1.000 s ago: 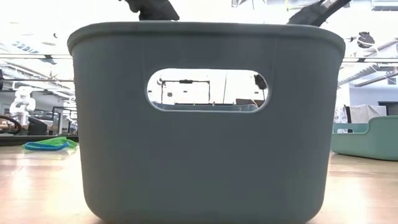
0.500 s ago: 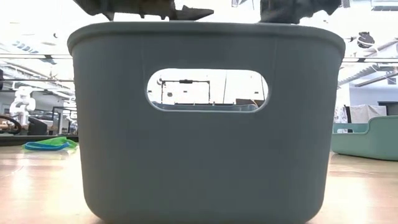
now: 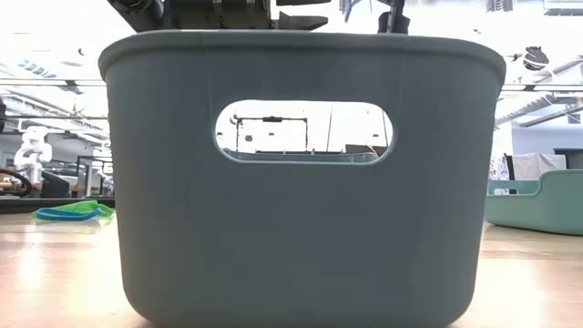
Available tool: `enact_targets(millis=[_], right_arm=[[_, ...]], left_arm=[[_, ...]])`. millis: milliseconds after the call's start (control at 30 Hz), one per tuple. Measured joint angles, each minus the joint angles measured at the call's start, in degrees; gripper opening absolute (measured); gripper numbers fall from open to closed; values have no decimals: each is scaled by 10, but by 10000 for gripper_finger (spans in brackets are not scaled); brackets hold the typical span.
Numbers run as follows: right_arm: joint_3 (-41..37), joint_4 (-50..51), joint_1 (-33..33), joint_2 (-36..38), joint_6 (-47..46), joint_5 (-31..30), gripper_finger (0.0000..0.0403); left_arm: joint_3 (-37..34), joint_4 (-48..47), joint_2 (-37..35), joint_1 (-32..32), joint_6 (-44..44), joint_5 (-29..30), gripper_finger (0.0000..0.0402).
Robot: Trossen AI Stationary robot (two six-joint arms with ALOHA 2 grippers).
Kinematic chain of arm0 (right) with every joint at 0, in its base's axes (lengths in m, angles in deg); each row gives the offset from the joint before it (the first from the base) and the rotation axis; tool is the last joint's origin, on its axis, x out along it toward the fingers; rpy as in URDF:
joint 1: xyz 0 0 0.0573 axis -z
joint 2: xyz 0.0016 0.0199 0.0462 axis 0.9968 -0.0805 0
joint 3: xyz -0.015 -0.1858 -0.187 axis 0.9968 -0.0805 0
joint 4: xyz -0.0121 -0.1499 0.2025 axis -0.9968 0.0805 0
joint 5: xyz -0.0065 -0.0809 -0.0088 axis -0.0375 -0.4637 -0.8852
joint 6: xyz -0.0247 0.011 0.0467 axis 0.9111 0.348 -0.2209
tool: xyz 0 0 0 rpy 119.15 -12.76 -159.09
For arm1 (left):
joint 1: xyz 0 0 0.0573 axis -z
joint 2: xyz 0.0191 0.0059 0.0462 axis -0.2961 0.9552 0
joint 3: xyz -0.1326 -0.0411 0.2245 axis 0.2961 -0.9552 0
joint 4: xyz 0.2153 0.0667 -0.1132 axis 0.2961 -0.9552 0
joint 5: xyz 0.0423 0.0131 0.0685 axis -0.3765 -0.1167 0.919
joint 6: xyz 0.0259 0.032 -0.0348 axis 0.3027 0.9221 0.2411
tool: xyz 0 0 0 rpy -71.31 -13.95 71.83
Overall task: Sort rubber bands into baskets
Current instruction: Put the blue rubber band into the blue bin
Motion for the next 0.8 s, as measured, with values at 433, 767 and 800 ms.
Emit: enact_targets(millis=[433,767,800], right_arm=[[0,-70,-23,-65,-32,-35,0],[0,-77,-19,-76,-29,-35,0],[0,-77,-19,-76,-28,-35,0]], left_arm=[[0,-1,0,0,28,6,145],[0,-31,0,0,27,-5,145],[0,-38,0,0,26,-5,145]])
